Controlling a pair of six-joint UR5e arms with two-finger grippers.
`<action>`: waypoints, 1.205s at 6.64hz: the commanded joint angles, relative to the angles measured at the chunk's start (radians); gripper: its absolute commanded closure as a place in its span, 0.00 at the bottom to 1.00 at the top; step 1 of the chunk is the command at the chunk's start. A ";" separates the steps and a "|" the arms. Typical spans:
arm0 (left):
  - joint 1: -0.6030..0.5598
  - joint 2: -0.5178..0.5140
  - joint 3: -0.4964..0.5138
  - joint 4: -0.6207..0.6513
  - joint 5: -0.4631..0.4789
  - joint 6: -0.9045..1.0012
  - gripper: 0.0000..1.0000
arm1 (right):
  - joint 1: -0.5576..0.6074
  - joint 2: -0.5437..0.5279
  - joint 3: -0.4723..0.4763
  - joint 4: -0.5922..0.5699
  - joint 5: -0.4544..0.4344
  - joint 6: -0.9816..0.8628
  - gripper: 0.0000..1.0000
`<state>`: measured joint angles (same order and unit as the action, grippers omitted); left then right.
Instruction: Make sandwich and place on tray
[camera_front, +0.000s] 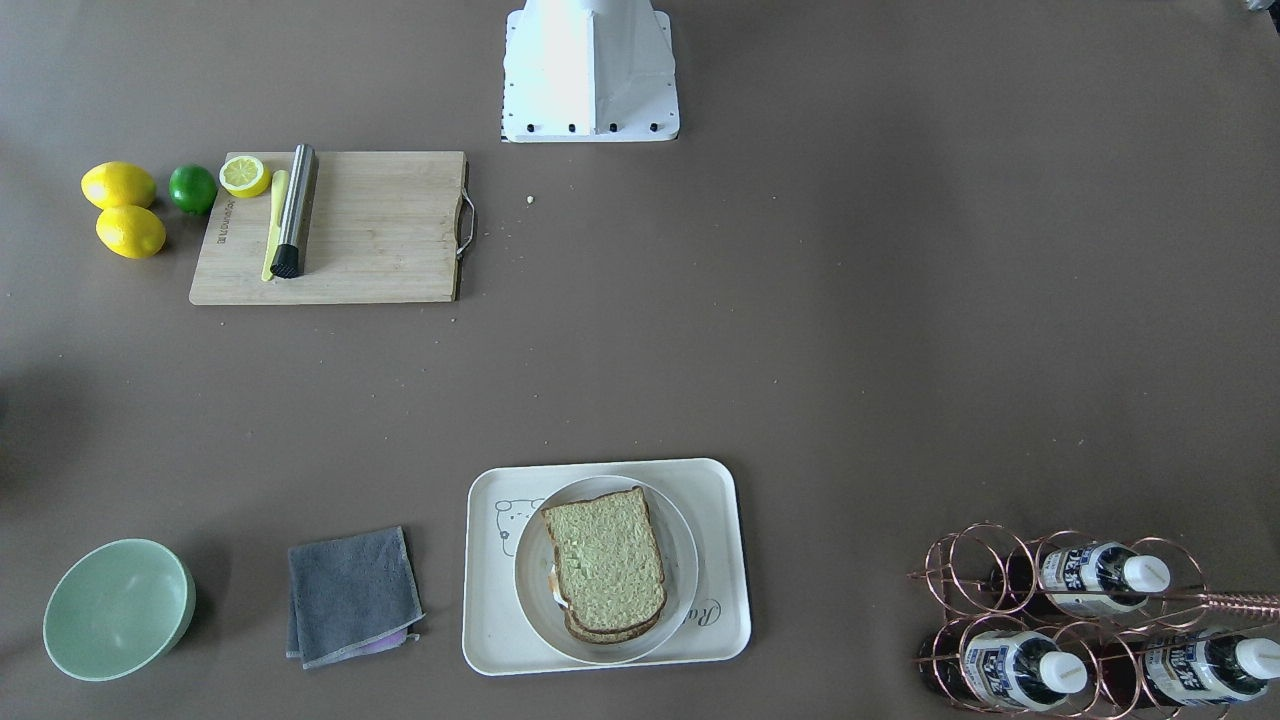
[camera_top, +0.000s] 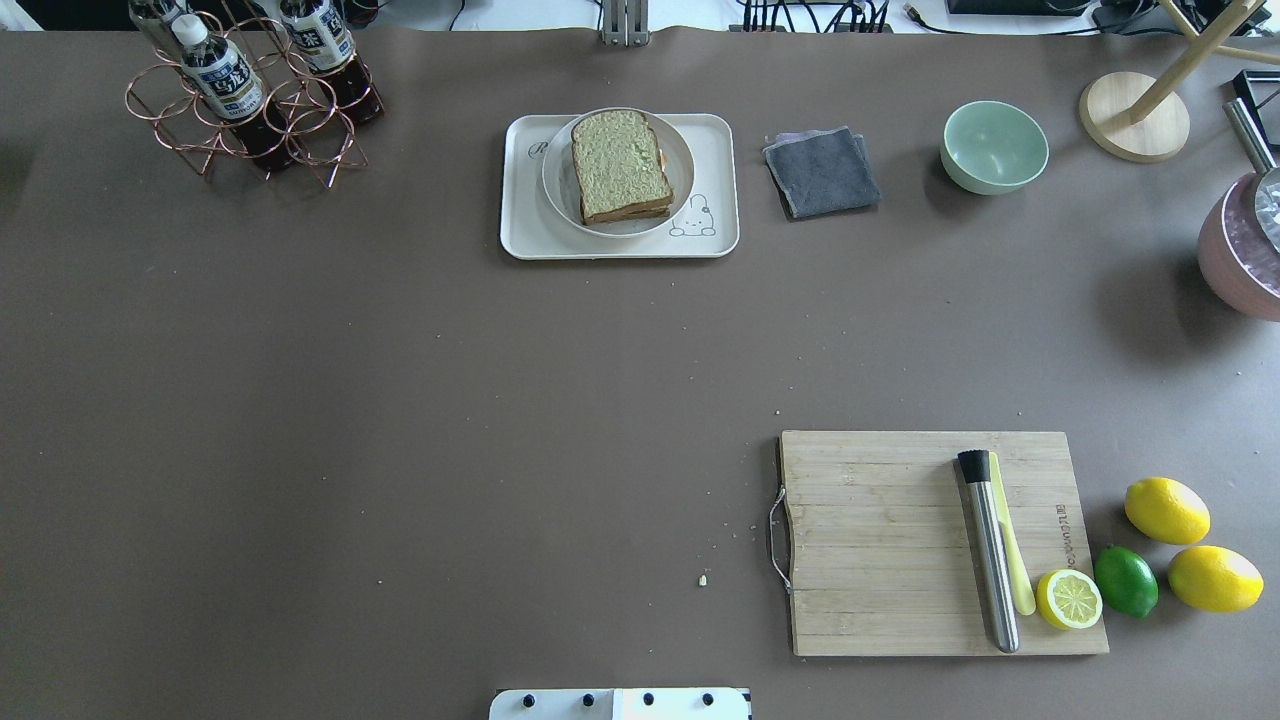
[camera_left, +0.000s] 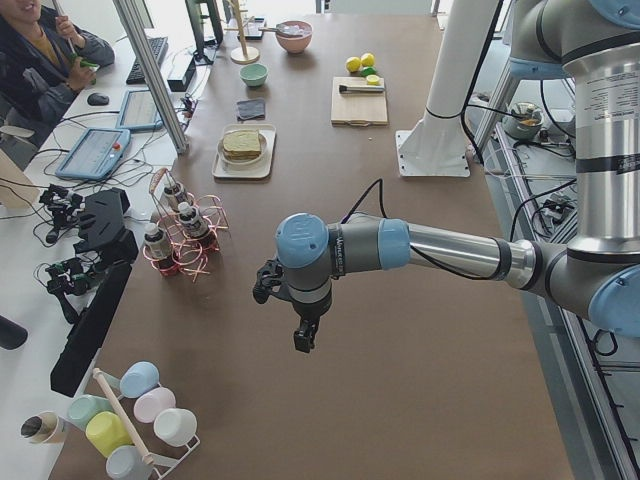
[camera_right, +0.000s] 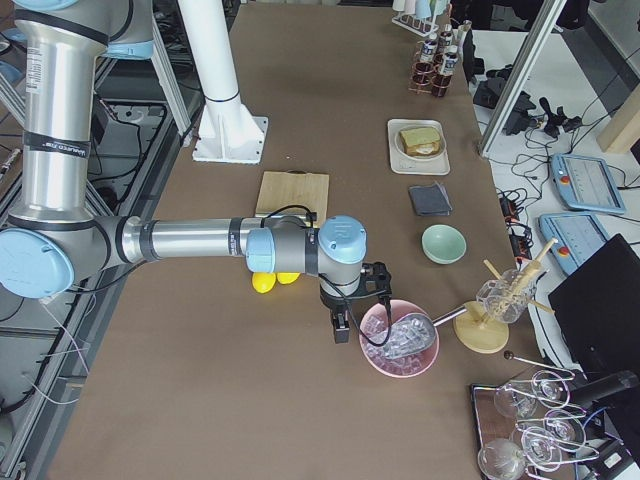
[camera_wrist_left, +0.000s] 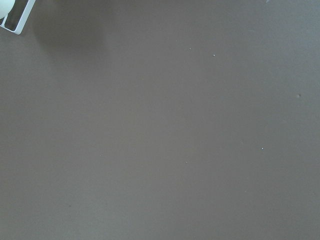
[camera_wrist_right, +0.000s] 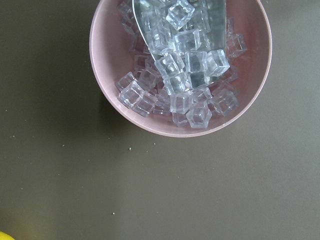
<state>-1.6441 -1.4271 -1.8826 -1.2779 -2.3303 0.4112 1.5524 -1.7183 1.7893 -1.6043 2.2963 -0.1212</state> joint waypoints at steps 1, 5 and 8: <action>0.007 -0.001 -0.010 -0.008 -0.014 -0.138 0.02 | 0.000 0.000 0.021 0.000 -0.001 0.005 0.00; 0.003 0.036 0.017 -0.100 -0.015 -0.157 0.02 | -0.002 0.005 -0.006 0.000 -0.011 -0.003 0.00; 0.003 0.066 0.005 -0.103 -0.017 -0.167 0.02 | -0.014 -0.008 0.010 -0.012 -0.015 -0.003 0.00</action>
<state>-1.6423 -1.3631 -1.8750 -1.3788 -2.3468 0.2468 1.5470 -1.7296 1.7986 -1.6093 2.2892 -0.1266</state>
